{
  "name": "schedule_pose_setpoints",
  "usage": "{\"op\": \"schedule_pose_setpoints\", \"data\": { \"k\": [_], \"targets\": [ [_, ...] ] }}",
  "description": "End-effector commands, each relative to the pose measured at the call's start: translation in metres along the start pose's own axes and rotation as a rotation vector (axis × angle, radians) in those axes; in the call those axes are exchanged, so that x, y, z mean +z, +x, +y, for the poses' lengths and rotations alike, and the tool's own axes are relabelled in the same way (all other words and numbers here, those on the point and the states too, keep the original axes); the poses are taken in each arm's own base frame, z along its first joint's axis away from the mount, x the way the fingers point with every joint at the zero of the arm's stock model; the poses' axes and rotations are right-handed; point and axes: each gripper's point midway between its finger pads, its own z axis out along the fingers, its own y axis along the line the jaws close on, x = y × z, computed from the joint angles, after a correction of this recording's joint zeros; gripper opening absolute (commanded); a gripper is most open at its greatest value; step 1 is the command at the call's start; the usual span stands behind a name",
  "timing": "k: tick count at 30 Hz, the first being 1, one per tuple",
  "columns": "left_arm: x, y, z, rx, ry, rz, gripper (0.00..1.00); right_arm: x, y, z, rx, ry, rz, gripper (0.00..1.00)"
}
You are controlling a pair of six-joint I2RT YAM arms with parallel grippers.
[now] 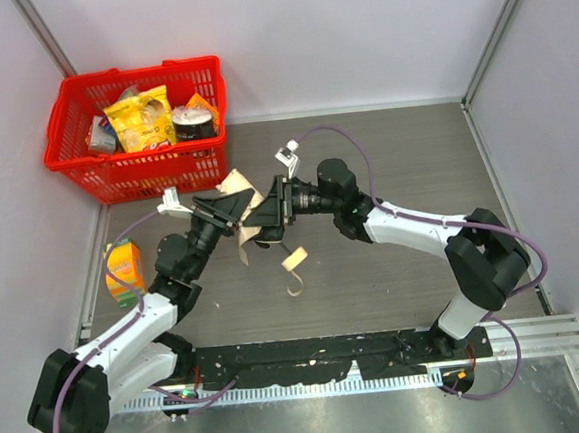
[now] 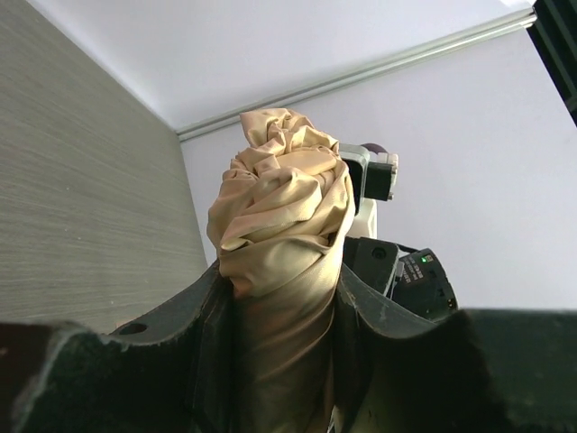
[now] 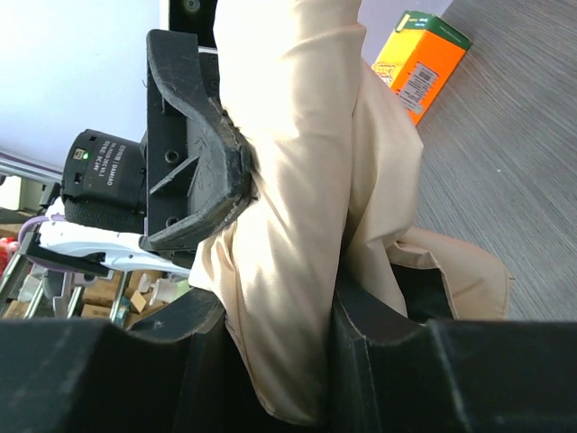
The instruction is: Put away the umbrella
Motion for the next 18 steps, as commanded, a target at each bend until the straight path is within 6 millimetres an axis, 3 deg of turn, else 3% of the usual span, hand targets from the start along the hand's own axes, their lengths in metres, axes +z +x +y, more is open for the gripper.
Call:
{"op": "schedule_pose_setpoints", "data": {
  "k": [1,4,6,7,8,14,18],
  "targets": [
    [-0.01,0.011,-0.078,-0.03,0.293,0.09,0.04,-0.002,-0.003,0.039,-0.024,-0.156,-0.025,0.01],
    [-0.013,0.016,-0.068,-0.037,0.258,0.119,0.55,-0.008,-0.007,0.041,-0.053,-0.146,-0.04,0.01],
    [-0.017,0.013,-0.063,-0.045,0.251,0.116,0.74,-0.013,-0.009,0.043,-0.058,-0.149,-0.047,0.01],
    [-0.019,0.013,-0.059,-0.052,0.245,0.122,0.96,-0.015,-0.01,0.046,-0.063,-0.155,-0.054,0.01],
    [-0.021,0.011,-0.057,-0.057,0.241,0.123,1.0,-0.018,-0.01,0.045,-0.063,-0.151,-0.057,0.01],
    [-0.029,0.003,-0.041,-0.076,0.186,0.189,1.0,-0.033,-0.015,0.049,-0.075,-0.154,-0.084,0.01],
    [-0.029,0.003,-0.035,0.023,0.119,0.269,1.0,-0.038,-0.011,0.05,-0.089,-0.16,-0.05,0.01]
  ]
}}
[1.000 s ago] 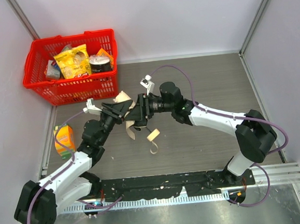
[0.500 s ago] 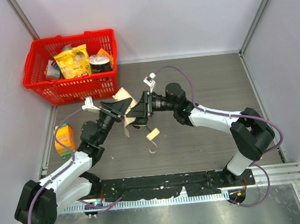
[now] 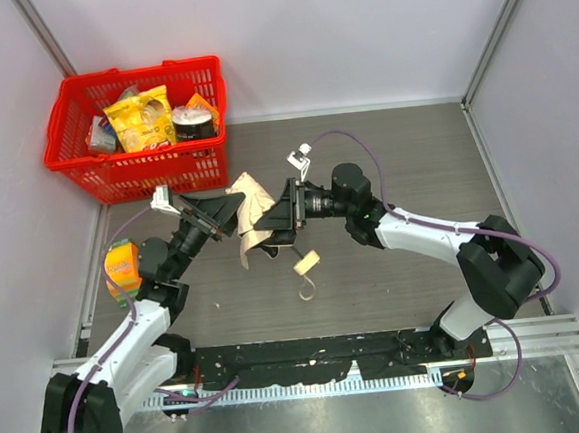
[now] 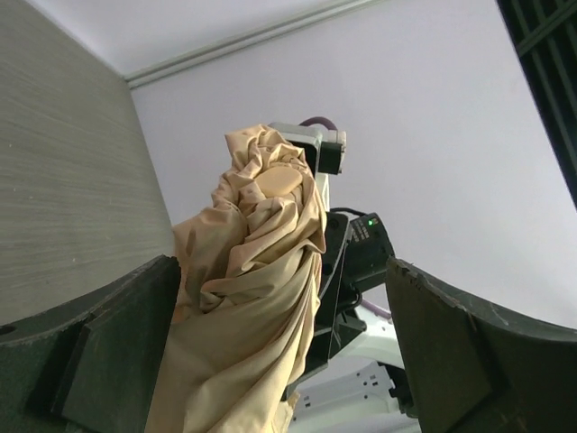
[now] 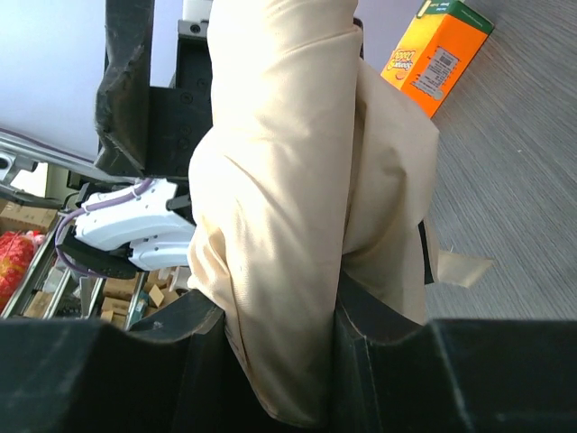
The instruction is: Put away the umbrella
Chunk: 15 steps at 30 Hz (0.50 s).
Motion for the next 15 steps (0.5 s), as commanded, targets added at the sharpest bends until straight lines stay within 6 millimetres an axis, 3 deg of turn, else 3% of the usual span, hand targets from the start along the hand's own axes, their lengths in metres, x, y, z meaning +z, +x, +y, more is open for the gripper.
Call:
{"op": "schedule_pose_setpoints", "data": {
  "k": [1,8,15],
  "targets": [
    [0.001,0.014,-0.022,0.102,0.016,0.177,1.0,-0.012,-0.013,0.044,-0.119,-0.12,-0.007,0.01],
    [0.016,0.034,-0.039,0.11,0.127,0.401,1.0,-0.017,-0.001,0.042,-0.144,-0.109,0.067,0.01],
    [0.026,0.046,-0.033,0.1,0.13,0.5,1.0,-0.018,-0.001,0.036,-0.19,-0.038,0.112,0.01]
  ]
}}
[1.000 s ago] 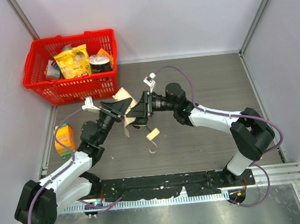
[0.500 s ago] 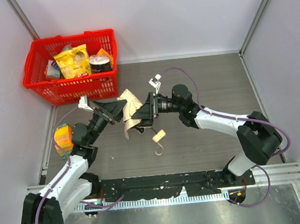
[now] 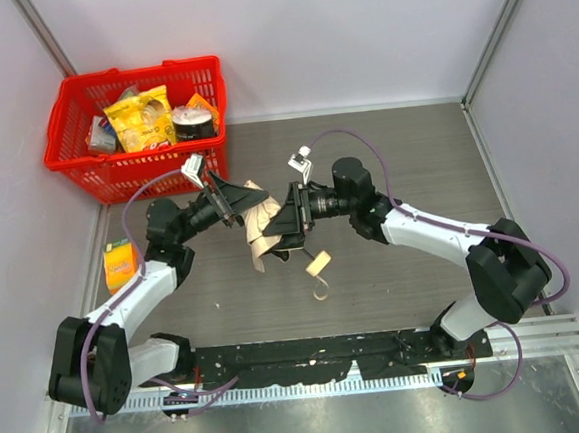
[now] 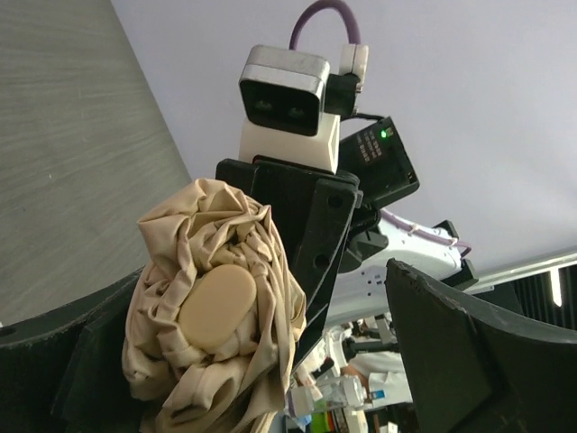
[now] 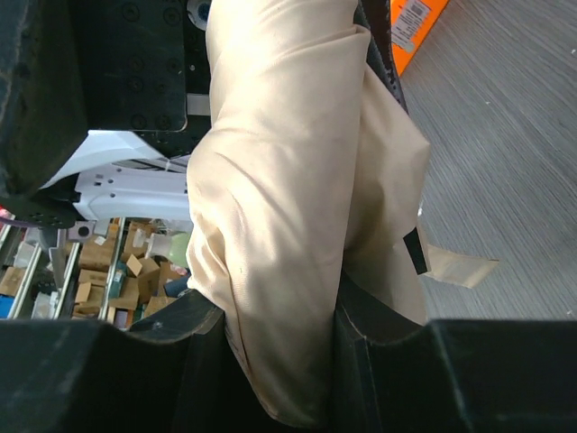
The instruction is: Put away the umbrella
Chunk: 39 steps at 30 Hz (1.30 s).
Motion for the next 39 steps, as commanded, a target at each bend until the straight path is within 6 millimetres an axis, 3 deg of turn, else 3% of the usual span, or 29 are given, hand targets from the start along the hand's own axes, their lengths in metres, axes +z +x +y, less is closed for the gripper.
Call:
{"op": "schedule_pose_setpoints", "data": {
  "k": [1,7,16,18,21,22,25,26,27,29,33,39],
  "targets": [
    [0.004,0.011,-0.03,0.096,0.088,0.113,0.99,-0.005,-0.014,0.042,-0.167,-0.065,0.018,0.01],
    [0.005,0.012,-0.016,0.09,0.015,0.128,0.68,-0.005,-0.017,0.043,-0.199,-0.046,0.041,0.01],
    [0.011,0.008,-0.021,0.086,0.029,0.138,0.64,-0.006,-0.018,0.04,-0.228,-0.012,0.07,0.01],
    [0.011,0.009,-0.021,0.086,0.028,0.154,0.51,-0.004,-0.019,0.04,-0.234,-0.01,0.076,0.01],
    [0.01,0.012,-0.025,0.101,0.046,0.165,0.12,-0.004,-0.022,0.036,-0.236,0.01,0.076,0.01],
    [0.01,0.011,-0.026,0.106,0.05,0.166,0.04,-0.003,-0.025,0.036,-0.248,0.018,0.074,0.01],
    [0.009,0.007,-0.037,0.138,0.084,0.124,0.0,-0.006,-0.028,0.026,-0.222,0.075,0.082,0.01],
    [0.008,0.002,-0.04,0.142,0.091,0.087,0.0,-0.006,-0.035,0.025,-0.232,0.098,0.068,0.04],
    [0.008,-0.004,-0.043,0.153,0.096,0.042,0.0,-0.009,-0.036,0.014,-0.206,0.157,0.062,0.21],
    [0.007,-0.015,-0.048,0.171,0.09,-0.043,0.0,-0.014,-0.045,0.009,-0.201,0.227,0.024,0.44],
    [0.005,-0.042,-0.052,0.187,0.074,-0.215,0.0,-0.026,-0.058,0.012,-0.177,0.297,-0.061,0.71],
    [-0.001,-0.084,-0.072,0.188,0.162,-0.46,0.0,-0.049,-0.075,0.028,-0.201,0.356,-0.232,0.78]
  ]
}}
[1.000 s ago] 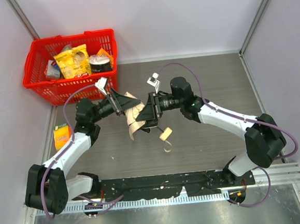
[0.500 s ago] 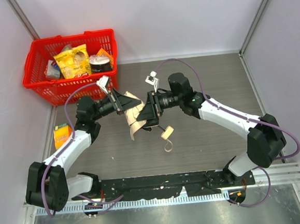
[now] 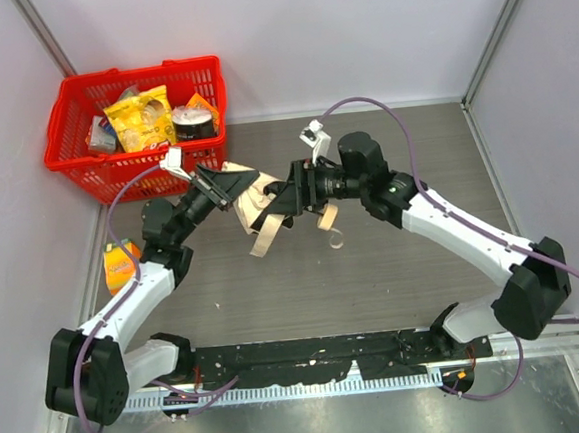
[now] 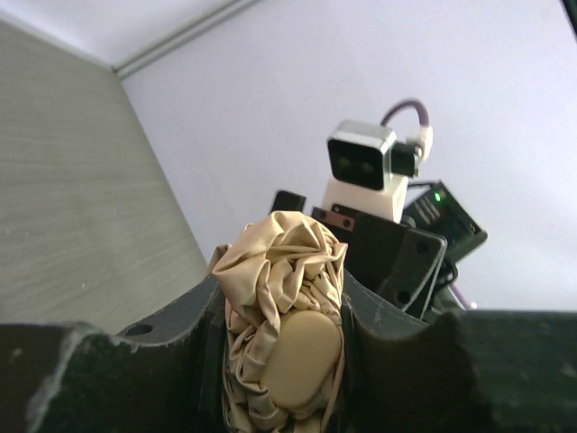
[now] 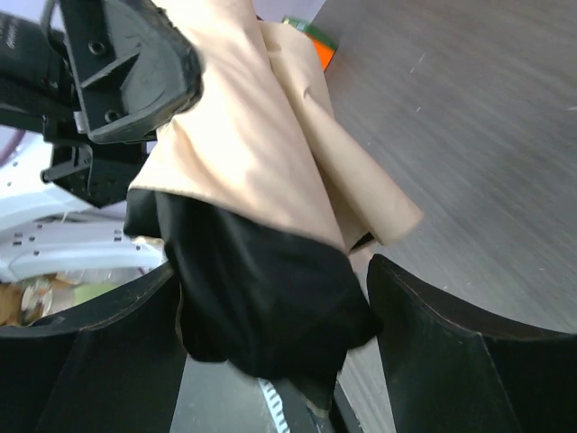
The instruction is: Put away the umbrella
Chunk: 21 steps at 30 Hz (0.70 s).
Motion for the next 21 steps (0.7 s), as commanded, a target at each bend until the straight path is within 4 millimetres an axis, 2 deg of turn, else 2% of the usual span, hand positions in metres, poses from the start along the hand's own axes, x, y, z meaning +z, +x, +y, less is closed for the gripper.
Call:
{"op": "schedule_pose_setpoints", "data": {
  "k": [1,5,7,10,13,14,18,19,20,21],
  "targets": [
    [0.003,-0.053,-0.05,0.056,0.177,-0.269,0.0,-0.029,-0.038,0.012,-0.03,0.067,-0.213,0.78],
    [0.01,-0.07,-0.049,0.078,0.179,-0.34,0.0,-0.048,-0.05,0.035,-0.047,0.004,-0.315,0.81],
    [0.012,-0.078,-0.049,0.097,0.174,-0.38,0.0,-0.052,-0.048,0.037,-0.042,-0.001,-0.329,0.81],
    [0.011,-0.088,-0.051,0.139,0.155,-0.429,0.0,-0.063,-0.042,0.028,-0.061,0.043,-0.367,0.81],
    [0.013,-0.095,-0.051,0.2,0.116,-0.451,0.0,-0.073,-0.036,0.035,-0.104,0.057,-0.376,0.81],
    [0.013,-0.098,-0.047,0.218,0.088,-0.461,0.0,-0.08,-0.034,0.031,-0.132,0.117,-0.37,0.81],
    [0.01,-0.109,-0.038,0.278,0.014,-0.511,0.0,-0.099,-0.039,0.039,-0.234,0.254,-0.368,0.81],
    [0.01,-0.111,-0.036,0.286,0.002,-0.523,0.0,-0.106,-0.046,0.043,-0.266,0.277,-0.372,0.81],
    [0.01,-0.112,-0.033,0.292,-0.009,-0.529,0.0,-0.11,-0.043,0.033,-0.262,0.337,-0.354,0.81],
    [0.01,-0.113,-0.033,0.299,-0.012,-0.534,0.0,-0.116,-0.049,0.037,-0.286,0.349,-0.359,0.81]
  ]
}}
